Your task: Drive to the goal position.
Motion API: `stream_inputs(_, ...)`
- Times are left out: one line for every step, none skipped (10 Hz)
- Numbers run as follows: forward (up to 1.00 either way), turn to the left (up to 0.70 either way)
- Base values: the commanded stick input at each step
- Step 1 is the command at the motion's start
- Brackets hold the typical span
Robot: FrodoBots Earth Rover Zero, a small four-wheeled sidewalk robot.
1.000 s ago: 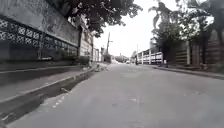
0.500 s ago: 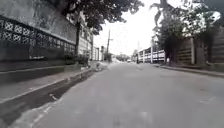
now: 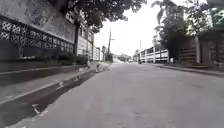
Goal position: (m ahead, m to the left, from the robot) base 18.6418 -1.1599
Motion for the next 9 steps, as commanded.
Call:
stream_inputs(1.00, 0.00)
stream_inputs(1.00, 0.00)
stream_inputs(1.00, 0.00)
stream_inputs(1.00, 0.00)
stream_inputs(1.00, 0.00)
stream_inputs(1.00, 0.00)
stream_inputs(1.00, 0.00)
stream_inputs(1.00, 0.00)
stream_inputs(1.00, 0.00)
